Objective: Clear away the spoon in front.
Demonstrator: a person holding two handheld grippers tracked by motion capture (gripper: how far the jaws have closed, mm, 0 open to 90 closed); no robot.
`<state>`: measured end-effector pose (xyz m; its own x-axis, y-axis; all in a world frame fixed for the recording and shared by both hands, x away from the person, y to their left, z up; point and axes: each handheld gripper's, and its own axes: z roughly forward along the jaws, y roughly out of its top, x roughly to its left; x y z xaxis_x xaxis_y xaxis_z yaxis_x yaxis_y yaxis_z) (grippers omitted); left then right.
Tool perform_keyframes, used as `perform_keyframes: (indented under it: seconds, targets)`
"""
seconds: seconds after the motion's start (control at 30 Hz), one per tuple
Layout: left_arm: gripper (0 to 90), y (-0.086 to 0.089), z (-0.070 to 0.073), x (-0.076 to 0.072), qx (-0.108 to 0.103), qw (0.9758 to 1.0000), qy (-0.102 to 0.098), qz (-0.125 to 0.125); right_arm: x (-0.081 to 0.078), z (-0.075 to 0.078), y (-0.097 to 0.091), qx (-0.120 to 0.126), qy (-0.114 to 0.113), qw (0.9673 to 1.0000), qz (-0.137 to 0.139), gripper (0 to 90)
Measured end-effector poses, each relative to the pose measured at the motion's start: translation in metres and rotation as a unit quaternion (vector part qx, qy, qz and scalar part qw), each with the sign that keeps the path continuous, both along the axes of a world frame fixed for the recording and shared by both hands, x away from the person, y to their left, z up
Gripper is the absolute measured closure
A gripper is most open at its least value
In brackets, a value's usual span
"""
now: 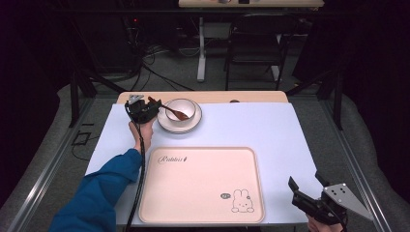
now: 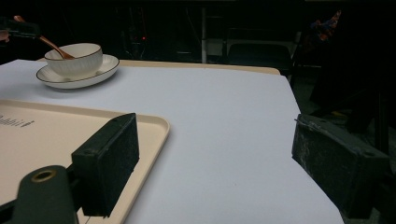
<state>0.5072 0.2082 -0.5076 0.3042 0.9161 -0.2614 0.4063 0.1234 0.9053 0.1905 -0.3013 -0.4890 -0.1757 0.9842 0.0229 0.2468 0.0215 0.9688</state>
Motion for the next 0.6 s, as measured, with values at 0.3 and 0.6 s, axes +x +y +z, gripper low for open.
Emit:
perform_keyframes:
  seconds: [0.3, 0.6]
  targets:
    - [71.8, -0.003, 0.007, -0.004, 0.003, 0.9997, -0.017, -0.015, 0.000, 0.000, 0.000, 0.000, 0.004, 1.0000, -0.001, 13.8]
    - [78.0, -0.007, 0.018, -0.010, 0.005, 0.9986, -0.044, -0.028, 0.000, 0.000, 0.001, 0.000, 0.003, 1.0000, 0.001, 13.9]
